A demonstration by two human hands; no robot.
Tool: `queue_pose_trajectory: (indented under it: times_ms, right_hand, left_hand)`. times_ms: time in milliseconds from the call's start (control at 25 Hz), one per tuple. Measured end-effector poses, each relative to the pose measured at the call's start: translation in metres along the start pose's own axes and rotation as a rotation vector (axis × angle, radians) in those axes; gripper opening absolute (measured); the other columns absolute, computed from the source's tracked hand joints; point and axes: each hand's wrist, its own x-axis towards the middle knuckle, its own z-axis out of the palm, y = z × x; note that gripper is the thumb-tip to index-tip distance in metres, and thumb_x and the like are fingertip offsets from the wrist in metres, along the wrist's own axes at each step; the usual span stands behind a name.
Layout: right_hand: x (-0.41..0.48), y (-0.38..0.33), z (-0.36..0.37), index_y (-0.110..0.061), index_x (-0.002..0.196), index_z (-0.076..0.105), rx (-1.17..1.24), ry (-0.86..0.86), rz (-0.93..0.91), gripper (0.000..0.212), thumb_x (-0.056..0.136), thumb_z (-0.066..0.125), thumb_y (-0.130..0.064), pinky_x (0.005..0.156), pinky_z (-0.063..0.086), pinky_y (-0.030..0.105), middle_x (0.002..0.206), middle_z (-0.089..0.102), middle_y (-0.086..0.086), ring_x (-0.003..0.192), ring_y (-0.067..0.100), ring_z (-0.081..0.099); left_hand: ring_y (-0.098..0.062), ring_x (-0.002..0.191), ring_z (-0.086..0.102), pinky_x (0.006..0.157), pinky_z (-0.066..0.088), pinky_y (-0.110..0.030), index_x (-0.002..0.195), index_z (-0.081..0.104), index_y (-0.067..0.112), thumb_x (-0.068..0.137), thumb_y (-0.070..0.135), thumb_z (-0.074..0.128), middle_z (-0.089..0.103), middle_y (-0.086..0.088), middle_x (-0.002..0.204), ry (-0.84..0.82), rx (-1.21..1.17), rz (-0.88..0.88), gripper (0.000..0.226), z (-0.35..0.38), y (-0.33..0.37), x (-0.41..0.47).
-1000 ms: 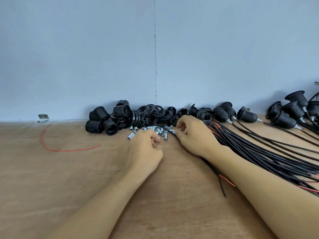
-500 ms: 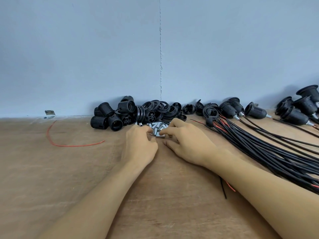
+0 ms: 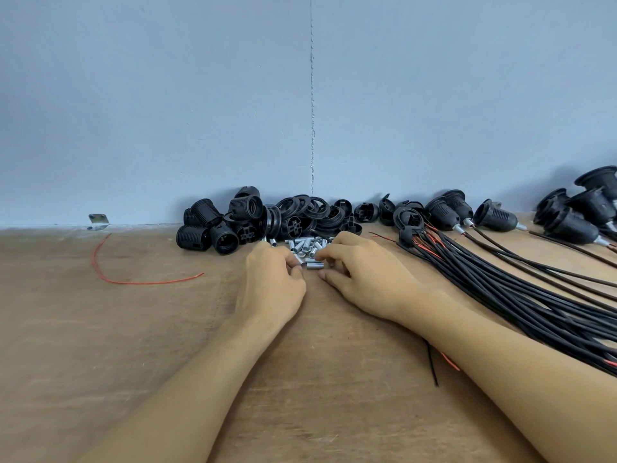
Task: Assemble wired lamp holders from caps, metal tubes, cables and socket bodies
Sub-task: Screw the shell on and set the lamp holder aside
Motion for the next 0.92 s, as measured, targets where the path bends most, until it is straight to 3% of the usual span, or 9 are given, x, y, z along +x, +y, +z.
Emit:
queue_pose_trajectory:
  times_ms: [160, 440, 560, 640, 720, 800, 920]
  right_hand:
    - [0.001, 0.000, 0.000, -0.027, 0.108, 0.069, -0.001, -0.007, 0.009, 0.016, 0.095, 0.063, -0.034, 0.078, 0.049, 0.034, 0.108, 0.054, -0.009, 0.091, 0.016, 0.059]
    - [0.001, 0.004, -0.004, -0.025, 0.100, 0.070, 0.023, 0.007, 0.030, 0.009, 0.093, 0.066, -0.030, 0.079, 0.044, 0.032, 0.098, 0.055, -0.010, 0.088, 0.013, 0.056]
    - [0.002, 0.007, -0.007, -0.027, 0.105, 0.069, -0.016, -0.010, 0.030, 0.013, 0.093, 0.066, -0.031, 0.083, 0.040, 0.028, 0.100, 0.057, -0.012, 0.095, 0.011, 0.056]
    - [0.001, 0.007, -0.007, -0.027, 0.106, 0.069, -0.017, -0.022, 0.026, 0.015, 0.092, 0.067, -0.033, 0.088, 0.044, 0.032, 0.102, 0.059, -0.011, 0.095, 0.011, 0.058]
    - [0.001, 0.006, -0.007, -0.026, 0.103, 0.070, -0.003, -0.024, 0.022, 0.013, 0.092, 0.067, -0.033, 0.088, 0.046, 0.036, 0.099, 0.060, -0.009, 0.091, 0.011, 0.058]
    - [0.001, 0.006, -0.006, -0.027, 0.101, 0.069, -0.019, -0.021, 0.013, 0.011, 0.091, 0.067, -0.033, 0.088, 0.045, 0.035, 0.096, 0.059, -0.009, 0.090, 0.011, 0.057]
    - [0.001, 0.010, -0.006, -0.025, 0.103, 0.066, 0.018, 0.045, 0.042, 0.011, 0.094, 0.064, -0.032, 0.086, 0.042, 0.032, 0.096, 0.061, -0.011, 0.090, 0.010, 0.055]
  left_hand:
    - [-0.018, 0.088, 0.057, 0.078, 0.048, -0.034, 0.079, 0.068, 0.022, 0.092, 0.014, 0.067, 0.051, 0.002, 0.095, -0.022, 0.015, 0.007, 0.015, 0.001, -0.001, -0.001]
    - [-0.010, 0.073, 0.058, 0.065, 0.044, -0.026, 0.079, 0.065, 0.027, 0.093, 0.016, 0.067, 0.064, 0.009, 0.080, 0.005, -0.039, 0.023, 0.018, -0.001, -0.001, -0.003]
    - [-0.001, 0.063, 0.056, 0.056, 0.039, -0.012, 0.079, 0.065, 0.026, 0.093, 0.014, 0.066, 0.060, 0.012, 0.065, 0.045, -0.156, 0.014, 0.018, -0.004, 0.003, -0.006]
    - [-0.001, 0.069, 0.058, 0.060, 0.040, -0.009, 0.085, 0.065, 0.025, 0.095, 0.014, 0.066, 0.062, 0.012, 0.072, 0.059, -0.260, -0.028, 0.014, -0.005, 0.008, -0.008]
    - [-0.001, 0.079, 0.061, 0.068, 0.042, -0.012, 0.100, 0.067, 0.026, 0.097, 0.019, 0.065, 0.064, 0.014, 0.084, 0.025, -0.434, -0.143, 0.008, -0.003, 0.016, -0.012]
    - [0.000, 0.076, 0.060, 0.073, 0.045, -0.020, 0.108, 0.070, 0.029, 0.100, 0.023, 0.062, 0.067, 0.016, 0.086, -0.035, -0.584, -0.232, 0.014, 0.000, 0.023, -0.018]
    - [0.004, 0.057, 0.054, 0.065, 0.046, -0.020, 0.086, 0.071, 0.038, 0.101, 0.023, 0.061, 0.066, 0.023, 0.065, -0.070, -0.695, -0.276, 0.023, 0.001, 0.026, -0.022]
